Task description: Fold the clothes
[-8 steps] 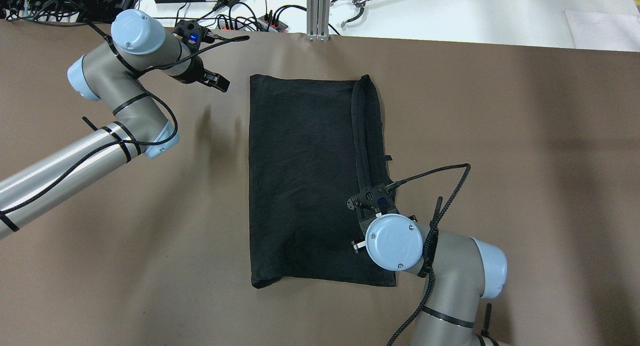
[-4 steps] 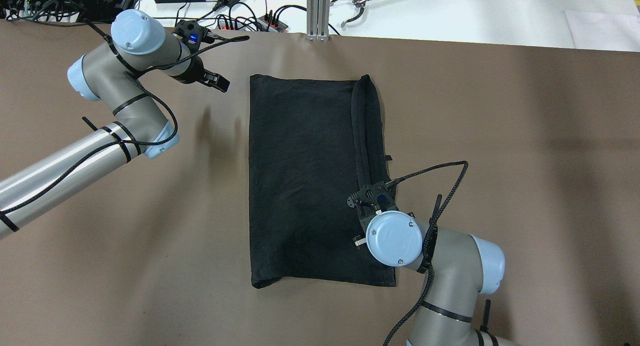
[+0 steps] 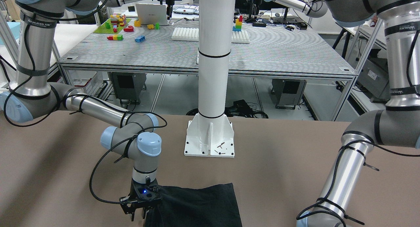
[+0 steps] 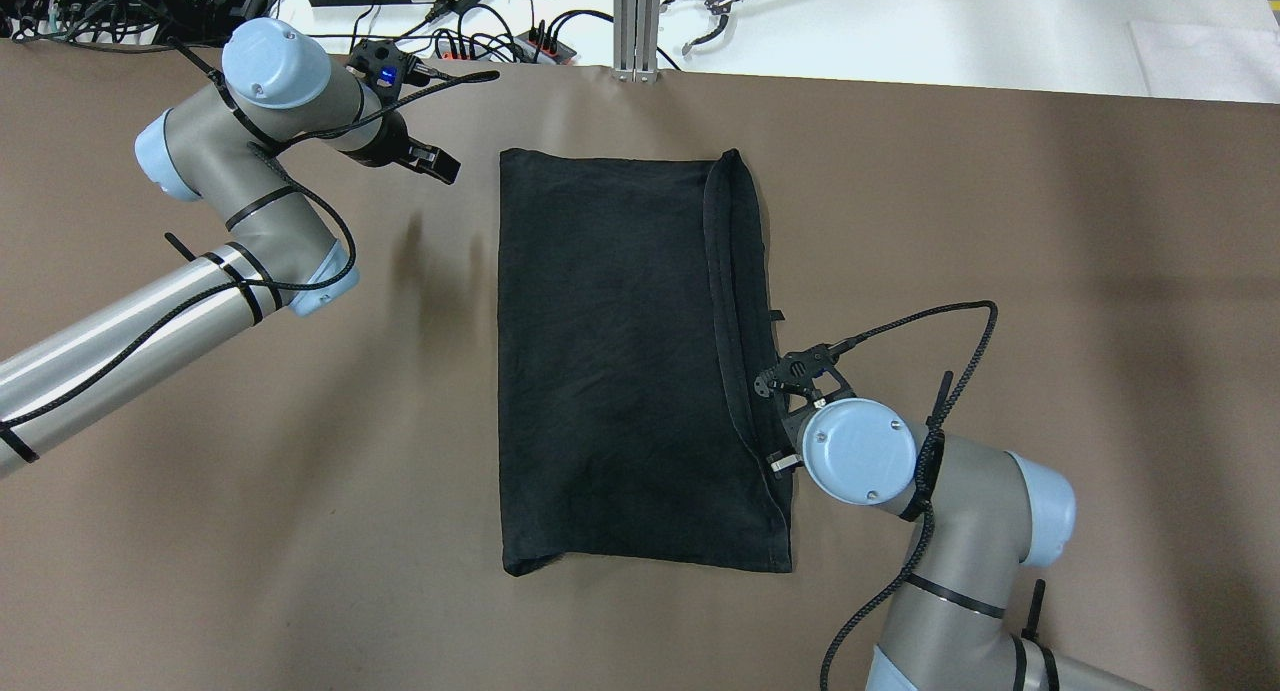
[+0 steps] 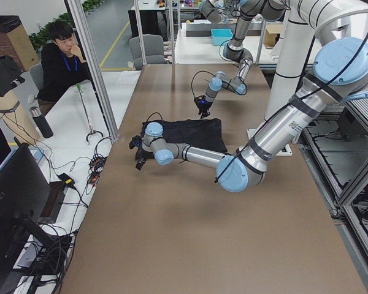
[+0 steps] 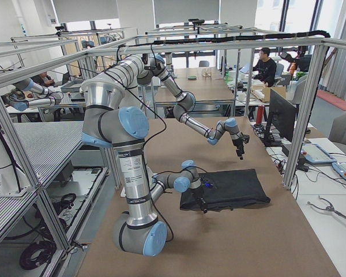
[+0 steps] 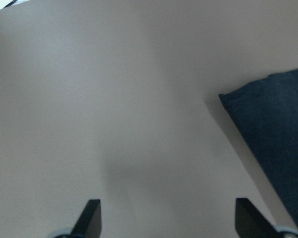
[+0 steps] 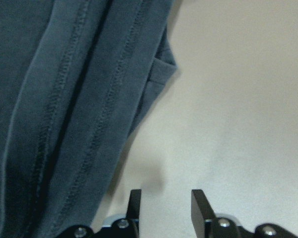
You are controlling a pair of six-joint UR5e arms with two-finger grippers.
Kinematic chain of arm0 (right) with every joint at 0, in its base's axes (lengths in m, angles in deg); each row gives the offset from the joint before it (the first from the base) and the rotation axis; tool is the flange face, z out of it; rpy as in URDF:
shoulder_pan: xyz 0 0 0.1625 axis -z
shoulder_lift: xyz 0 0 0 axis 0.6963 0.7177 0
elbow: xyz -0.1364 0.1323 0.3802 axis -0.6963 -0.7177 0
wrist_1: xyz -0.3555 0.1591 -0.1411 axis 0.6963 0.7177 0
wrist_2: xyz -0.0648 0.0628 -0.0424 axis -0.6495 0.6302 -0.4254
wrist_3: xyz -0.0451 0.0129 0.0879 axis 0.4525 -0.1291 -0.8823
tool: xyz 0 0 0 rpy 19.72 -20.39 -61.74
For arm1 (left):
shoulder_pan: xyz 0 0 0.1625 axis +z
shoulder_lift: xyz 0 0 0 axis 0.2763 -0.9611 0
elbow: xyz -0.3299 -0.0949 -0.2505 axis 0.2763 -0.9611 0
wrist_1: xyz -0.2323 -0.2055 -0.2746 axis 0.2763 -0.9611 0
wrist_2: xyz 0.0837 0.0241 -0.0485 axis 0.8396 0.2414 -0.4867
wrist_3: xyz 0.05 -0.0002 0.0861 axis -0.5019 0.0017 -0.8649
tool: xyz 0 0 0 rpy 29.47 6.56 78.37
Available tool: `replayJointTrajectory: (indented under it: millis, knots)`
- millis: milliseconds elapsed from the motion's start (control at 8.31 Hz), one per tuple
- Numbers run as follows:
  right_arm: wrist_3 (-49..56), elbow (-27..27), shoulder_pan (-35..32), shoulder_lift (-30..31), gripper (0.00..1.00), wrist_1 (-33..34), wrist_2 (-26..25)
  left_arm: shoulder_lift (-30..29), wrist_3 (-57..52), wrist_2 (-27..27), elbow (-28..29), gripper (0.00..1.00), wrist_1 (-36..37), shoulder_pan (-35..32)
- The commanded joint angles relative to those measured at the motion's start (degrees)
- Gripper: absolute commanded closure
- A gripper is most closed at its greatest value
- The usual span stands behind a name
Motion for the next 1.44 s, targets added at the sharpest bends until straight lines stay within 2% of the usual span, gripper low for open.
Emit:
replayJointTrajectory:
  millis: [0, 120, 361, 722, 1323]
  knots:
    - [0.75, 0.17, -3.61, 1.98, 0.55, -5.01, 6.3, -0.13, 0.08, 0.06, 0.0, 0.05, 0.0, 0.0]
    - [0.75, -0.27, -5.72, -1.17, 0.55, -4.31, 7.3, -0.13, 0.08, -0.02, 0.0, 0.05, 0.0, 0.0]
    - [-0.29, -1.58, -5.74, -6.53, 0.53, -0.97, 7.31, -0.13, 0.17, -0.02, -0.09, 0.05, 0.0, 0.0]
    - [-0.74, -3.08, -2.16, -7.44, 0.58, -0.35, 7.31, -0.04, 0.08, -0.02, -0.09, 0.05, 0.0, 0.0]
    - [-1.35, -3.08, -0.56, -6.91, 0.57, -0.26, 7.31, 0.13, 0.0, -0.02, 0.0, 0.05, 0.0, 0.0]
